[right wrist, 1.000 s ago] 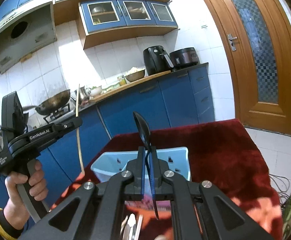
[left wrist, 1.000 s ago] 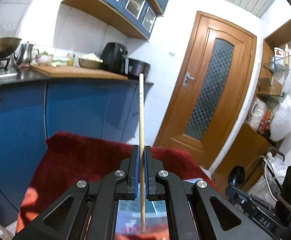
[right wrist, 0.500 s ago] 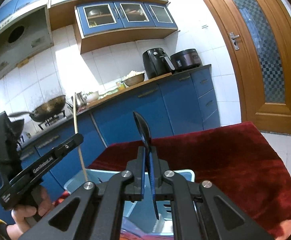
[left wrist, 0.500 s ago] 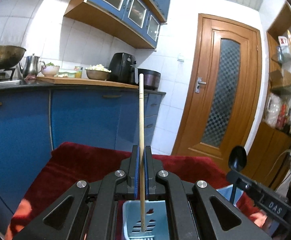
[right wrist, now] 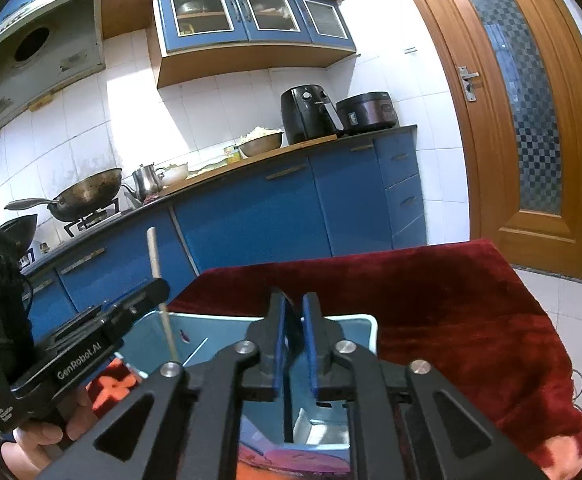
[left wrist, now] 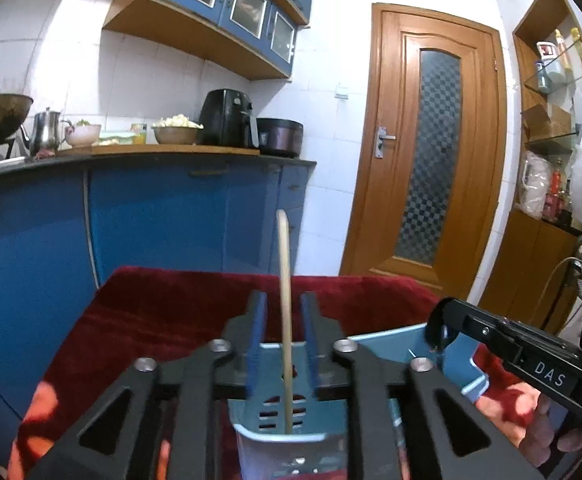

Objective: Organize utensils
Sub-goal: 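Lower the black spoon into the blue box with the right tool while the left tool drops the chopstick in, then move both tools back over the loose utensils on the blanket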

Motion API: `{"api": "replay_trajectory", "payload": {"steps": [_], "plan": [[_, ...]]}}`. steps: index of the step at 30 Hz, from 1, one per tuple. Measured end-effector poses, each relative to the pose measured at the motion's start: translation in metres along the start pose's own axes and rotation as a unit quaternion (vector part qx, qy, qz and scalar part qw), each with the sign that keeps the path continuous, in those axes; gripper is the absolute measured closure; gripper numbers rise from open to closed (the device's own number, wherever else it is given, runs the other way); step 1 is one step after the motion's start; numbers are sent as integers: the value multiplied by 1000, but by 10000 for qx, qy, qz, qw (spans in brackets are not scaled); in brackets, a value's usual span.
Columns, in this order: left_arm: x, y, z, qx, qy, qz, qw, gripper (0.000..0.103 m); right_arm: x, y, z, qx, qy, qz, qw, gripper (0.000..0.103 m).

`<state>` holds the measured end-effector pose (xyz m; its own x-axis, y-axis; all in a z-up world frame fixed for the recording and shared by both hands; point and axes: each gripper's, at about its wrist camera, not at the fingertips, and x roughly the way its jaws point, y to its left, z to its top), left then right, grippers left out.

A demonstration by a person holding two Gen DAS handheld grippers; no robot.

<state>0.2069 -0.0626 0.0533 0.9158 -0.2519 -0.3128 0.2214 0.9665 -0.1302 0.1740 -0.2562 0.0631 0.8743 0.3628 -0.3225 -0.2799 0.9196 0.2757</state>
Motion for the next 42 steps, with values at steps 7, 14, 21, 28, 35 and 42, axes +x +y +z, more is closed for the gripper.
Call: {"api": "replay_trajectory", "payload": {"steps": [7, 14, 21, 28, 35, 42], "plan": [[-13, 0, 0, 41, 121, -94, 9999, 75, -15, 5, 3, -9, -46, -37, 10000, 78], [-34, -1, 1, 46, 377, -145, 9992, 75, -40, 16, 3, -61, 87, -132, 9999, 78], [-63, -2, -1, 0, 702, -162, 9974, 75, -69, 23, -4, -6, 263, -206, 9994, 78], [-86, 5, -8, -96, 1082, -95, 9940, 75, -92, 31, -18, 52, 487, -305, 9983, 78], [-101, 15, -27, -133, 1536, -22, 9880, 75, -107, 37, -39, 43, 830, -444, 9956, 78], [-103, 24, -48, -110, 2121, 86, 9771, 75, -109, 37, -61, 46, 1339, -554, 9894, 78]]}}
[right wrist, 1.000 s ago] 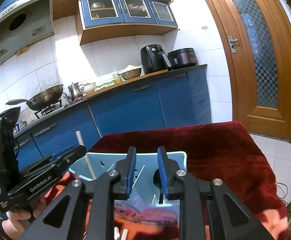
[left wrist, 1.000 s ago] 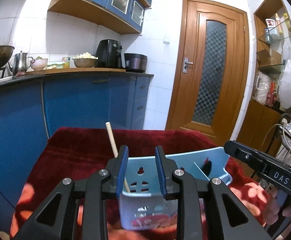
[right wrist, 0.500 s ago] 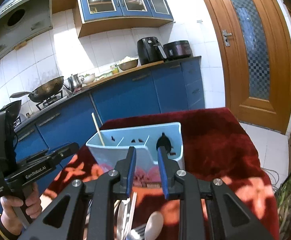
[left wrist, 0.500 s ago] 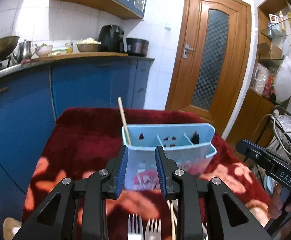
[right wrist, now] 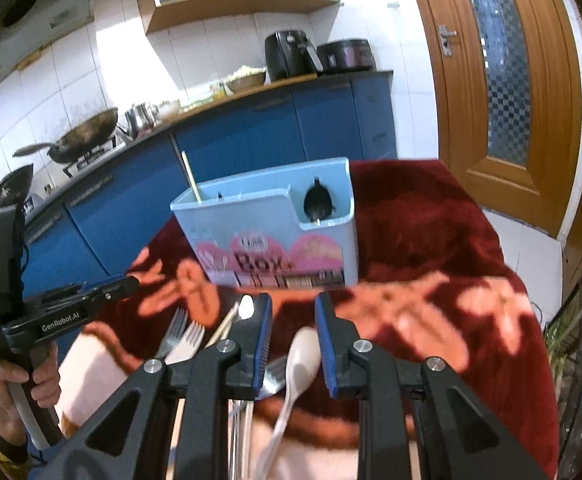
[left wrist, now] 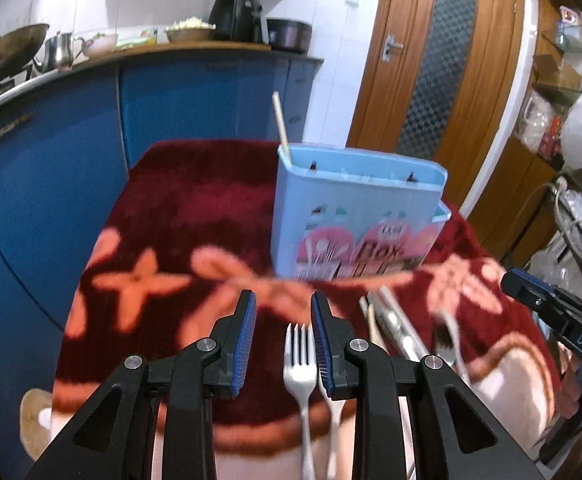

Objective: Organize utensils
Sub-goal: 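Move both tools back over the loose utensils on the blanket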

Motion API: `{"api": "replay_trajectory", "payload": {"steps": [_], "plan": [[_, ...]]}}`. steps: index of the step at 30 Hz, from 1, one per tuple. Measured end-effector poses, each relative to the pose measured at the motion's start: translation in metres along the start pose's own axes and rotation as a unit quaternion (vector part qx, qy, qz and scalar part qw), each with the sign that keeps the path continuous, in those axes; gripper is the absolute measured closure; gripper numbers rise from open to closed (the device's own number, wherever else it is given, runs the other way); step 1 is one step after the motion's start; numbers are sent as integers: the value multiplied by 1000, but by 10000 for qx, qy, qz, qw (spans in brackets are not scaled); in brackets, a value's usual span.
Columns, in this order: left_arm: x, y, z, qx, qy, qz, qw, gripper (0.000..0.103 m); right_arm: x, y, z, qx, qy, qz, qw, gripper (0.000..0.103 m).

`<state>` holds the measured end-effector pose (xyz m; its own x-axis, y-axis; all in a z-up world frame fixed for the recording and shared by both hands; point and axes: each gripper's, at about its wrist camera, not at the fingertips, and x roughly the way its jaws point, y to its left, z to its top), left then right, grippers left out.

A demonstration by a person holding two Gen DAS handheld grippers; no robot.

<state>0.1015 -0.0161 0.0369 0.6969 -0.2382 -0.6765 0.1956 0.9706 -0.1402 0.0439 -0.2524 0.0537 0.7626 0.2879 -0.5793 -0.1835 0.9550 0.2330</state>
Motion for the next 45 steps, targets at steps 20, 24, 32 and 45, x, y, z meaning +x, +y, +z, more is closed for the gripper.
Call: {"api": "replay_trajectory", "payload": {"steps": [20, 24, 32, 45], "plan": [[24, 2, -34, 277, 1479, -171, 9885, 75, 22, 1, -38, -154, 1518, -110, 9882, 78], [27, 1, -37, 263, 1671, -237, 9853, 75, 26, 1, -40, -102, 1758, -70, 9843, 78], [39, -6, -34, 468, 2170, -302, 9746, 75, 36, 5, -38, -133, 2185, -30, 9758, 78], [57, -13, -26, 589, 2617, -330, 9628, 76, 61, 3, -30, -73, 2881, 68, 9576, 78]]}}
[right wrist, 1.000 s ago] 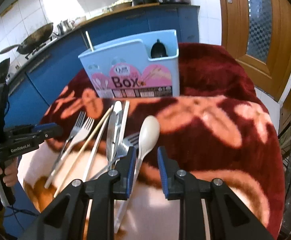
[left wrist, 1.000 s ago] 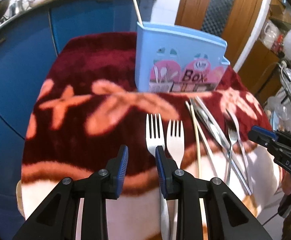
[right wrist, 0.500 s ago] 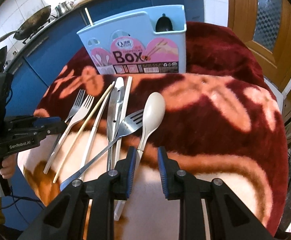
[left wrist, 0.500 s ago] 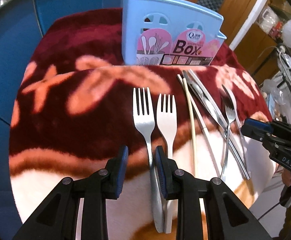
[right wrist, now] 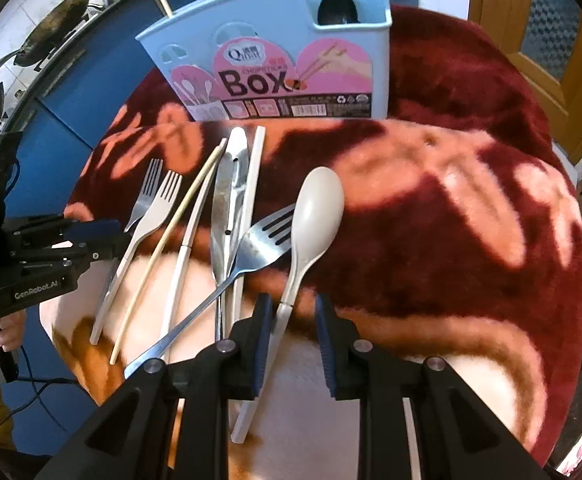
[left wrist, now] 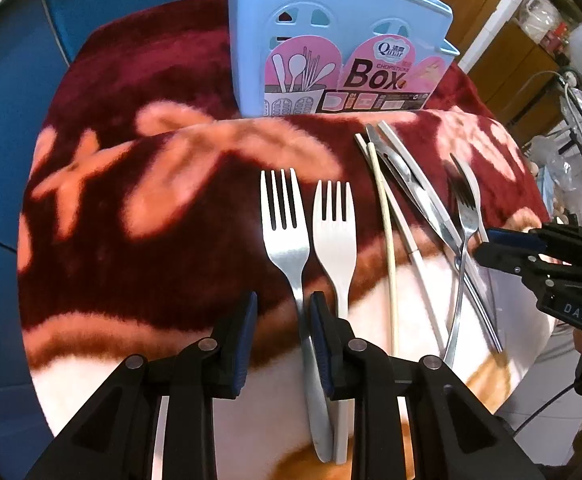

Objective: Organize utensils
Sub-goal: 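Move both tools back over the loose utensils on the blanket, then grasp the white plastic spoon with the right tool while the left tool grasps a silver fork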

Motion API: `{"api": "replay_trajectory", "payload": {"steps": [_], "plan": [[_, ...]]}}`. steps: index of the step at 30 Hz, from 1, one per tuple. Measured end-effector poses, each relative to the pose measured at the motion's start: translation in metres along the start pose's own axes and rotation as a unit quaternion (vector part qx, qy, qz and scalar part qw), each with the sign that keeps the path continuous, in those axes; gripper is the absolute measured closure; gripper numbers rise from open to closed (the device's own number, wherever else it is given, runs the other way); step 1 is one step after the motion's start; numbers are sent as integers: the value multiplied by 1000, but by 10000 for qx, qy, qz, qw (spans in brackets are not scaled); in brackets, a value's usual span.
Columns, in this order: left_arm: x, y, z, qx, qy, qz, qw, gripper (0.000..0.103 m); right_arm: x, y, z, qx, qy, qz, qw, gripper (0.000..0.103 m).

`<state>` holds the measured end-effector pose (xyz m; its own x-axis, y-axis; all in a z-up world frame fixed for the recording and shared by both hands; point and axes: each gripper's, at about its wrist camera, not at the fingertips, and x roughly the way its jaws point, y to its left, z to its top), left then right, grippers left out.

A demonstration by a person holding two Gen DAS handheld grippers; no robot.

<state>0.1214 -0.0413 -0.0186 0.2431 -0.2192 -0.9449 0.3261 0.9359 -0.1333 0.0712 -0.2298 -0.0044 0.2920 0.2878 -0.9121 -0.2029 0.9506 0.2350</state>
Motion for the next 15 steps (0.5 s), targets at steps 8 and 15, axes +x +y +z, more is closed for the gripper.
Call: {"api": "replay_trajectory", "payload": {"steps": [8, 15], "plan": [[1, 7, 8, -106, 128, -156, 9997, 89, 5, -6, 11, 122, 167, 191, 9996, 82], [-4, 21, -2, -455, -220, -541, 9973, 97, 0, -16, 4, 293, -105, 301, 9991, 93]]}}
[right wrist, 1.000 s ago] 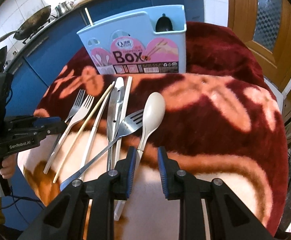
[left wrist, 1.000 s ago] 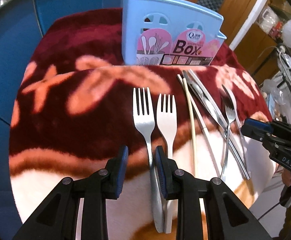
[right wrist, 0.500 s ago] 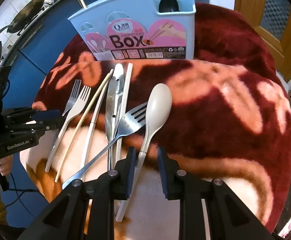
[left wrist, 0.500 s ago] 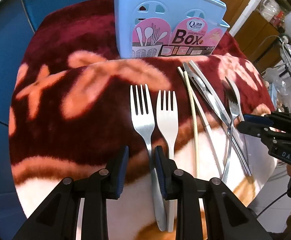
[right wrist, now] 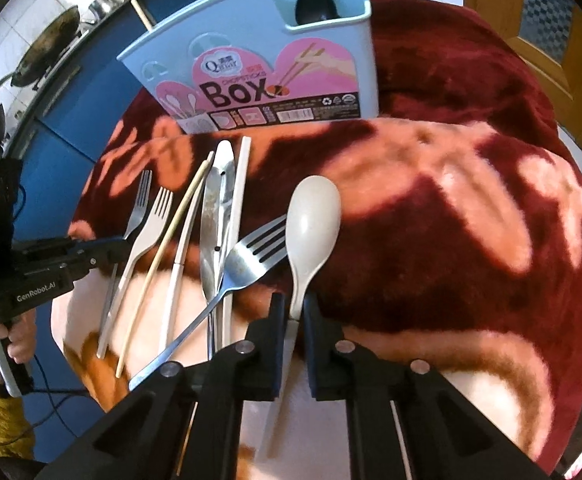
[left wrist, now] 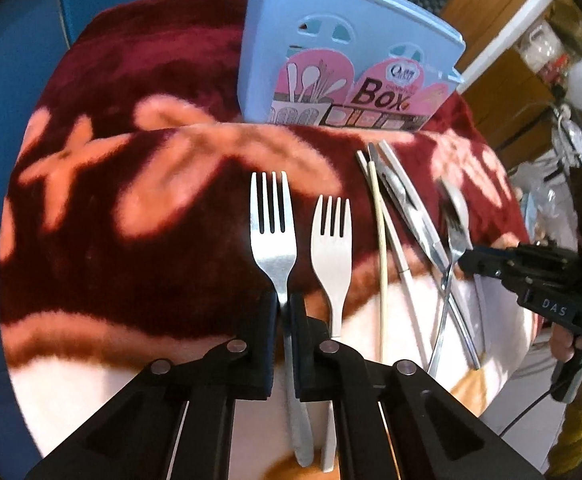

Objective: Organize utensils
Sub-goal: 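Grasp the white plastic spoon with the right tool while the left tool grasps a silver fork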

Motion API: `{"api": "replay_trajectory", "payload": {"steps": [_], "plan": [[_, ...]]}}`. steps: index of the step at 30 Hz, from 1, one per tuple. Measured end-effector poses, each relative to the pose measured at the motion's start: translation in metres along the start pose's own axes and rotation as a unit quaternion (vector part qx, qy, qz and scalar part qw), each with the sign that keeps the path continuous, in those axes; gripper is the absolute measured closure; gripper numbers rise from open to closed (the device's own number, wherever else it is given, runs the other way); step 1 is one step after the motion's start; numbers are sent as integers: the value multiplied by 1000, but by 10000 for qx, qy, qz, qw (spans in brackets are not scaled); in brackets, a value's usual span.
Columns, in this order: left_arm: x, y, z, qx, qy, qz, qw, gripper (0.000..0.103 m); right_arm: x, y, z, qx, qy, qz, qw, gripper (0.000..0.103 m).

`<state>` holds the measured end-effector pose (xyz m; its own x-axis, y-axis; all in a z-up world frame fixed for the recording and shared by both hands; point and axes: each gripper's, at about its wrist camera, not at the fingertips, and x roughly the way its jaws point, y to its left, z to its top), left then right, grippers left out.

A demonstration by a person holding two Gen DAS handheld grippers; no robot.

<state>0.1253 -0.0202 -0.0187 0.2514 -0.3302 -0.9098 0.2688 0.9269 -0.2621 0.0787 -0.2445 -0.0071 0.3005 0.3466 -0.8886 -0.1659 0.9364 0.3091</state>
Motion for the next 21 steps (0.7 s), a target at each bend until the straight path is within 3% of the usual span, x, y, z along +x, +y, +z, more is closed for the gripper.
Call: {"api": "replay_trajectory", "payload": {"steps": [11, 21], "plan": [[-23, 10, -30, -101, -1031, -288, 9942, 99, -23, -10, -21, 223, -861, 216, 9958, 96], [-44, 14, -45, -286, -1781, -530, 9822, 100, -39, -3, -37, 279, -1834, 499, 9814, 96]]}}
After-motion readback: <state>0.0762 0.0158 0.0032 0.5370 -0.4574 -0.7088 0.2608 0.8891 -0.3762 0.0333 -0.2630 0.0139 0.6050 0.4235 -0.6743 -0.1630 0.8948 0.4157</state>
